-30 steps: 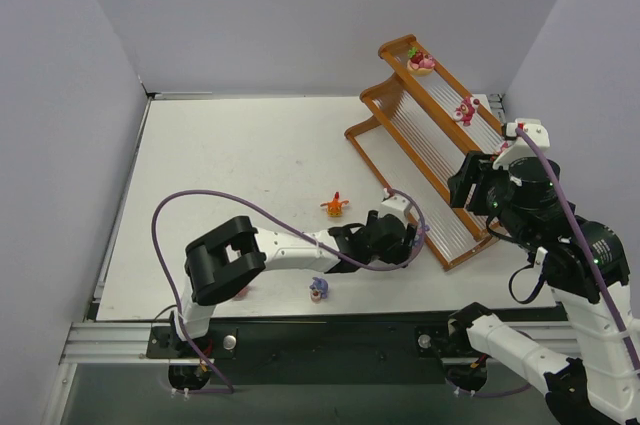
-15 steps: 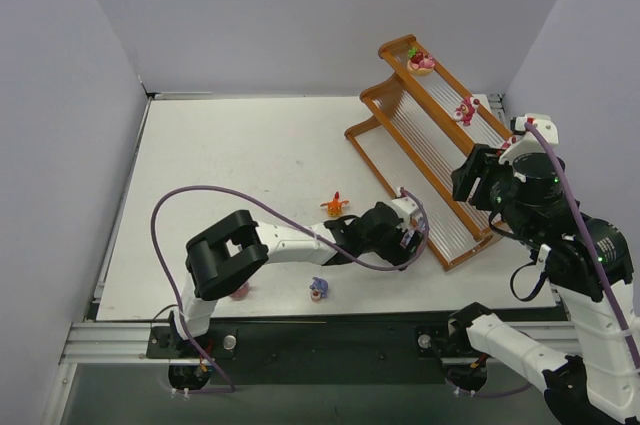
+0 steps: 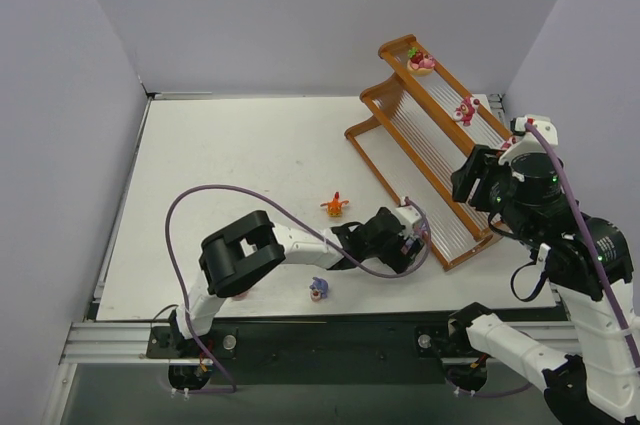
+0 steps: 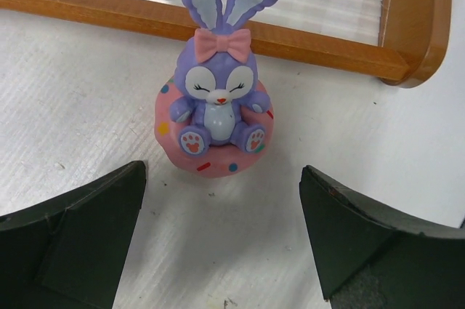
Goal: Place and organize the plastic toys onto the shelf
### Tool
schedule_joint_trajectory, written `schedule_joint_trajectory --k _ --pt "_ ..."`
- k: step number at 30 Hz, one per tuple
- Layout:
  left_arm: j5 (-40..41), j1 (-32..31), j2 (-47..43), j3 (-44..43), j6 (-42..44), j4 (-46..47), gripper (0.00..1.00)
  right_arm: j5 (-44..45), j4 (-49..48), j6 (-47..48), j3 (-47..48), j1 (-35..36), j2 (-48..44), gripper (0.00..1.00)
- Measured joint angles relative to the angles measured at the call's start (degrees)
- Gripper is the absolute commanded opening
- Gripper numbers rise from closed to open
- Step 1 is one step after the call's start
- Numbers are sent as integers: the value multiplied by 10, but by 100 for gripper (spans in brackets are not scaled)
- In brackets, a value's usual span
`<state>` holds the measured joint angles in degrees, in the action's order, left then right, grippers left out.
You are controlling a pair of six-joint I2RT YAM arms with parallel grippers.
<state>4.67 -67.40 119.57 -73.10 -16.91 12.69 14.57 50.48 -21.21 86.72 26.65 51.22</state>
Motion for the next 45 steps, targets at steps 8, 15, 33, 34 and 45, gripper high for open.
schedule_joint_trajectory --k 8,15,33,34,45 --pt "40 -8 24 -20 38 16 93 0 2 0 5 0 10 55" --pt "56 -8 37 -32 43 22 62 0 4 3 14 -1 19 55" --pt "82 -11 10 22 23 60 0 0 9 7 19 -10 21 54" --pt "83 -12 9 26 23 61 0 0 9 7 19 -11 21 54" --pt "90 -14 -9 47 14 68 71 0 12 7 19 -11 20 54"
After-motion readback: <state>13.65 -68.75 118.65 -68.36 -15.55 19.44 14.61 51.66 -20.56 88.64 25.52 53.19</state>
